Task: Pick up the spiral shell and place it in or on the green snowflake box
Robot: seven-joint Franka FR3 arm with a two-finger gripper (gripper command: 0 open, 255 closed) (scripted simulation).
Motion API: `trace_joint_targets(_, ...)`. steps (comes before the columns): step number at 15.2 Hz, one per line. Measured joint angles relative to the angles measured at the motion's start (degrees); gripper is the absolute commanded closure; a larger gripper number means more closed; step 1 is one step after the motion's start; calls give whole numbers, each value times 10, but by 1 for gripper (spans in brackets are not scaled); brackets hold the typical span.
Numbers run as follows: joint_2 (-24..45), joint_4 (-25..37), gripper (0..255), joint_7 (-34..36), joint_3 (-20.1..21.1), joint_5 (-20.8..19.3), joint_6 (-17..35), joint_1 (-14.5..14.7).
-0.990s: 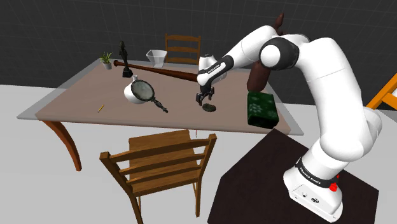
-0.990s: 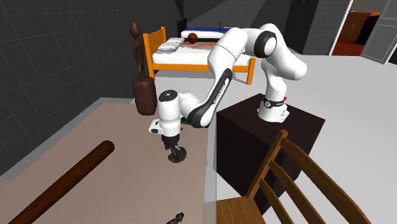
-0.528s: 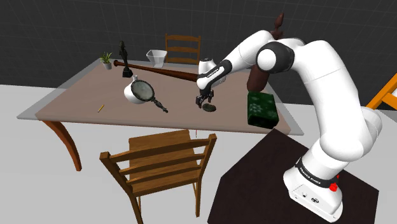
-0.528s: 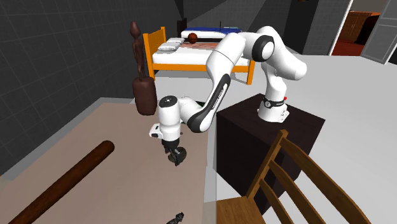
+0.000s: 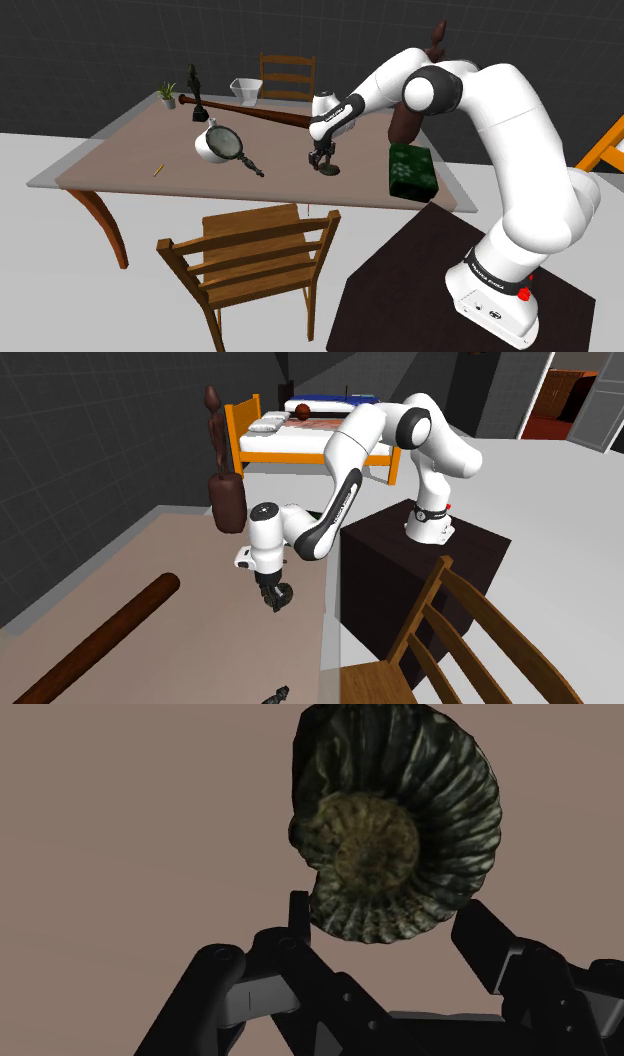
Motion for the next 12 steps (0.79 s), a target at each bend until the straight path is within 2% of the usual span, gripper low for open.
trace_joint_targets(12,-27,-7,255,-3,1,1,-20,0)
